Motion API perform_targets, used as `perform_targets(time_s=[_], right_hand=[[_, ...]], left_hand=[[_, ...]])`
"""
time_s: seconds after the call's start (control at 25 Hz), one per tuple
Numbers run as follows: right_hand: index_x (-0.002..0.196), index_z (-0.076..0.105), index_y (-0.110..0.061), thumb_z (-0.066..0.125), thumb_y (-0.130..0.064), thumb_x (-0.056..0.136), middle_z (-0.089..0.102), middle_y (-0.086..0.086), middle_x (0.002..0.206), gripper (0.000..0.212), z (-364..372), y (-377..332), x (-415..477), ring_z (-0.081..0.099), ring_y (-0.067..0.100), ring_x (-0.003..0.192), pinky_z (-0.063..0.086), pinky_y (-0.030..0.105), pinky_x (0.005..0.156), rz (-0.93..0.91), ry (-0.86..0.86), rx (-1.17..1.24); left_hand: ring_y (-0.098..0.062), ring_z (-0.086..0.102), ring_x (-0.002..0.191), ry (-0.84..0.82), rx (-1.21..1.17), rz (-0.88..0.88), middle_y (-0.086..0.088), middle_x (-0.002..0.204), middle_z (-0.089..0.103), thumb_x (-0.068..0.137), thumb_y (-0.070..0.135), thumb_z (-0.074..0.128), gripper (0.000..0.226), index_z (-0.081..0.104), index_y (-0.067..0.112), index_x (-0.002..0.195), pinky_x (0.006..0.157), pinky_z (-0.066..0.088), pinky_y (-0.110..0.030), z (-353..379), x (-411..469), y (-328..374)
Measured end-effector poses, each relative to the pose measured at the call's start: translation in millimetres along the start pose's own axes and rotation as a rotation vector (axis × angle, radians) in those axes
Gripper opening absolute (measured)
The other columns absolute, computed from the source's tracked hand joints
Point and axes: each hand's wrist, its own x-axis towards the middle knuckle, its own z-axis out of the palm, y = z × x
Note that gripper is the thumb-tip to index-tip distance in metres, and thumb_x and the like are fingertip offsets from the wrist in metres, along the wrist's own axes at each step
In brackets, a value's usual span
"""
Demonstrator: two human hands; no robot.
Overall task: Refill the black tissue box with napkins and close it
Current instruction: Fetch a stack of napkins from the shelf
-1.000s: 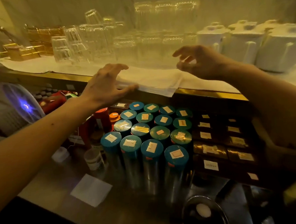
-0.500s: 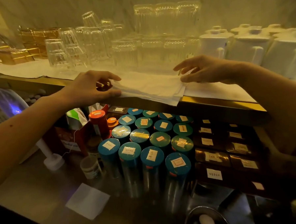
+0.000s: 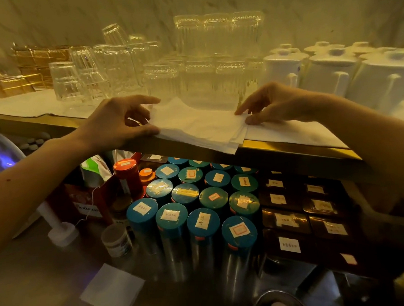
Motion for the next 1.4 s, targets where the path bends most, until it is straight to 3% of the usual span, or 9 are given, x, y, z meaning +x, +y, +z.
perform_targets(time_s=[0.12, 0.2, 0.28, 0.48, 0.76, 0.88, 1.04, 1.2, 1.4], right_hand=[[0.096, 0.07, -0.025, 0.067, -0.001, 0.085, 0.067, 0.01, 0.111, 0.026, 3.3, 0.6, 0.7, 0.06, 0.019, 0.096, 0.053, 0.022, 0.085, -0.04, 0.051, -0.003], [0.096, 0.07, -0.022, 0.067, 0.0, 0.084, 0.068, 0.012, 0.109, 0.025, 5.3, 1.0, 1.1, 0.062, 0.019, 0.094, 0.055, 0.017, 0.081, -0.074, 0.08, -0.012], [0.095, 0.071, -0.021, 0.068, -0.002, 0.084, 0.069, 0.013, 0.109, 0.023, 7.1, 2.6, 1.5, 0.063, 0.025, 0.098, 0.056, 0.024, 0.084, -0.093, 0.114, -0.014], [0.095, 0.072, -0.015, 0.065, 0.004, 0.084, 0.068, 0.011, 0.109, 0.023, 8.2, 1.5, -1.8, 0.066, 0.025, 0.097, 0.055, 0.026, 0.088, -0.115, 0.173, 0.068], [0.1, 0.071, -0.006, 0.068, 0.004, 0.082, 0.071, 0.01, 0.097, 0.021, 12.3, -1.6, -6.2, 0.07, 0.023, 0.087, 0.059, 0.03, 0.082, -0.163, 0.221, 0.094], [0.097, 0.069, -0.008, 0.068, 0.004, 0.082, 0.071, 0.009, 0.092, 0.02, 13.5, -5.0, -10.9, 0.071, 0.016, 0.079, 0.06, 0.029, 0.078, -0.163, 0.239, 0.169], [0.1, 0.068, -0.005, 0.064, 0.006, 0.083, 0.073, 0.005, 0.09, 0.02, 15.1, -8.7, -15.0, 0.073, 0.017, 0.08, 0.059, 0.024, 0.073, -0.177, 0.251, 0.29], [0.094, 0.07, -0.008, 0.063, 0.006, 0.084, 0.073, 0.005, 0.091, 0.019, 21.0, -17.1, -18.0, 0.072, 0.019, 0.083, 0.058, 0.023, 0.073, -0.176, 0.279, 0.35], [0.092, 0.069, -0.01, 0.063, 0.005, 0.085, 0.071, 0.009, 0.093, 0.018, 37.2, -38.8, -16.8, 0.072, 0.015, 0.08, 0.059, 0.024, 0.071, -0.176, 0.307, 0.337]], left_hand=[[-0.012, 0.066, 0.093, -0.005, 0.027, -0.003, -0.003, 0.111, 0.067, 0.074, 0.042, 0.068, 0.057, 0.058, 0.024, 0.128, 0.076, 0.047, -0.013, -2.0, -0.4, -5.0], [0.0, 0.067, 0.09, -0.019, 0.022, 0.001, 0.0, 0.106, 0.069, 0.074, 0.043, 0.066, 0.043, 0.065, 0.027, 0.114, 0.074, 0.047, -0.009, -4.3, 0.1, -6.0], [0.013, 0.062, 0.09, -0.02, 0.007, 0.016, 0.005, 0.099, 0.069, 0.078, 0.034, 0.071, 0.028, 0.067, 0.031, 0.105, 0.072, 0.048, -0.005, -5.5, 2.0, -7.7], [0.019, 0.059, 0.091, -0.001, 0.028, 0.052, 0.006, 0.104, 0.069, 0.082, 0.022, 0.072, 0.03, 0.066, 0.028, 0.11, 0.081, 0.045, -0.001, -8.9, 1.3, -16.6], [-0.015, 0.068, 0.084, 0.182, 0.09, 0.105, -0.011, 0.101, 0.072, 0.081, 0.017, 0.074, 0.031, 0.069, 0.014, 0.111, 0.067, 0.053, -0.013, 0.3, -4.0, -9.0], [-0.008, 0.072, 0.076, 0.223, -0.047, 0.062, -0.004, 0.092, 0.071, 0.081, 0.016, 0.073, 0.025, 0.069, 0.014, 0.106, 0.073, 0.056, -0.015, -1.6, -4.5, -6.0], [0.0, 0.068, 0.091, 0.244, -0.122, 0.003, 0.007, 0.091, 0.071, 0.08, 0.017, 0.074, 0.019, 0.072, 0.022, 0.098, 0.081, 0.054, -0.015, -2.2, -8.8, -9.4], [0.0, 0.07, 0.084, 0.287, -0.219, -0.089, 0.017, 0.092, 0.071, 0.08, 0.014, 0.074, 0.018, 0.073, 0.019, 0.098, 0.071, 0.054, -0.011, -0.7, -19.2, -12.1], [-0.001, 0.071, 0.072, 0.325, -0.245, -0.138, 0.009, 0.092, 0.068, 0.083, 0.013, 0.071, 0.019, 0.07, 0.015, 0.102, 0.059, 0.054, -0.013, -13.7, -33.2, -12.9]])
